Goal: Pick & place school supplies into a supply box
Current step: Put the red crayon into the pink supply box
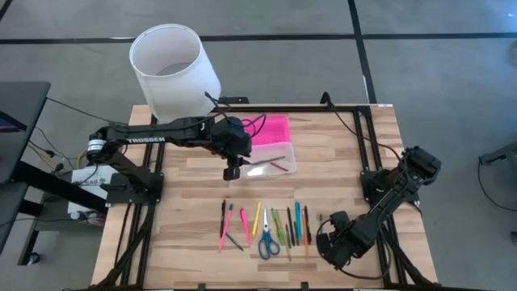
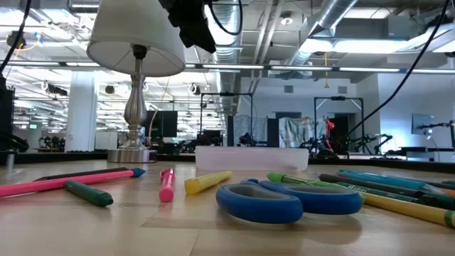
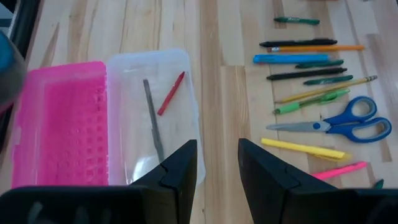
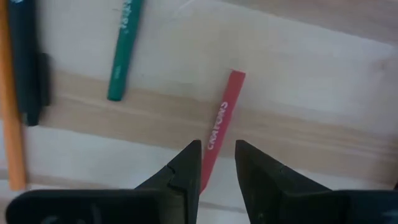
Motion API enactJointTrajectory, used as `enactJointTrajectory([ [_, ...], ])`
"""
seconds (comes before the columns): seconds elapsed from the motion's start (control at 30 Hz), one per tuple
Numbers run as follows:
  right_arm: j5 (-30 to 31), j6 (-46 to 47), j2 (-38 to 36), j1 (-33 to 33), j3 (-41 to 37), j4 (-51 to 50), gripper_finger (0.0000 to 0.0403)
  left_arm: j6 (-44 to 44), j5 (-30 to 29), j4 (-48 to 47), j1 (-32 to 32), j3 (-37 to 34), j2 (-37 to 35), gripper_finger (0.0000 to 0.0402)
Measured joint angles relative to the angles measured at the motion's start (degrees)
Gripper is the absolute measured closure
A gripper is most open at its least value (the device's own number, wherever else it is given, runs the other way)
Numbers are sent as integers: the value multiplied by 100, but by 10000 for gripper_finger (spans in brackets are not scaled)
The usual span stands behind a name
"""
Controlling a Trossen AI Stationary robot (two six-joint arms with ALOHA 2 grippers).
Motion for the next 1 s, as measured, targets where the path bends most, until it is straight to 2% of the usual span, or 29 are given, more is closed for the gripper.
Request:
enactJointTrajectory([
  [0.17,1,0,0,0,-190,163,310,-99,-2,-6,-16,-2,-26,290],
  [0.4,-21,-4,-33,2,-603,895,310,-171,-7,-14,-90,-2,-26,290],
  [0.67,-82,-60,-28,0,-619,937,311,-244,-44,-13,-175,-2,-26,290],
  [1.0,-134,-69,-17,-7,-628,1038,343,-273,-46,-13,-182,-2,-26,290],
])
